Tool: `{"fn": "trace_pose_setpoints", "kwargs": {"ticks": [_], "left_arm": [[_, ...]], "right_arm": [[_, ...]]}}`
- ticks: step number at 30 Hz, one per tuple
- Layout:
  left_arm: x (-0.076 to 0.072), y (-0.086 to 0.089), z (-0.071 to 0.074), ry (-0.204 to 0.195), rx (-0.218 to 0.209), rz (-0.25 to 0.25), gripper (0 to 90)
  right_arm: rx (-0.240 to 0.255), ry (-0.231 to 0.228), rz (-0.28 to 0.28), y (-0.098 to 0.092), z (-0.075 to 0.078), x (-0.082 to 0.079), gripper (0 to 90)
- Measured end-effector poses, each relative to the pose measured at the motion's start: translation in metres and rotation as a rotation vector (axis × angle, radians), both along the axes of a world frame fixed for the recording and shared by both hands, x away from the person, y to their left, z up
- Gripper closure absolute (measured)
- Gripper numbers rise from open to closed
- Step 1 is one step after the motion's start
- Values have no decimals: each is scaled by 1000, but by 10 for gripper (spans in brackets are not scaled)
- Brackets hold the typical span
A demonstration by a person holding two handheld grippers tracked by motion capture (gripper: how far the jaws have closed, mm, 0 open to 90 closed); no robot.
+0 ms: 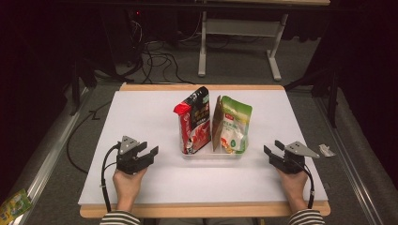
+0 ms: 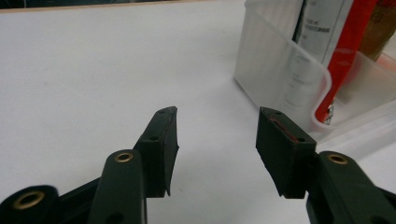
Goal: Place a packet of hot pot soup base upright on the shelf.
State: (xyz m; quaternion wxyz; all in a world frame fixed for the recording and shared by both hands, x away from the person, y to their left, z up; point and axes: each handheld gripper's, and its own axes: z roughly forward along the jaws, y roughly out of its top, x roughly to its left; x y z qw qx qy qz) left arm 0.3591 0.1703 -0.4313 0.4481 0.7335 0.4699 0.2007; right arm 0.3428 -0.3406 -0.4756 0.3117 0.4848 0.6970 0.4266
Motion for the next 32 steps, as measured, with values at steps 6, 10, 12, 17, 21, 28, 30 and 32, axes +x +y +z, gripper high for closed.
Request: {"fn": "trace_pose_setpoints", "kwargs": {"ticks": [6, 10, 12, 17, 21, 28, 30, 32], "left_arm": [[6, 1, -16, -2, -15, 41, 477], [11, -1, -24, -5, 22, 56, 471], [13, -2, -27, -5, 38, 58, 467], [19, -4, -40, -8, 66, 82, 462], [22, -6, -50, -14, 99, 104, 462], [20, -8, -52, -27, 111, 112, 450], [19, -9, -52, -32, 122, 111, 450], [19, -10, -52, -33, 127, 108, 450]], "right_arm": [[0, 0, 0, 0, 0, 0, 460], [-3, -1, 2, 0, 0, 0, 460], [-3, 1, 2, 0, 0, 0, 459], [-1, 1, 2, 0, 0, 0, 458], [0, 1, 1, 0, 0, 0, 456], [-2, 1, 3, 0, 0, 0, 456], [-4, 1, 2, 0, 0, 0, 456], [-3, 2, 2, 1, 0, 0, 456]]}}
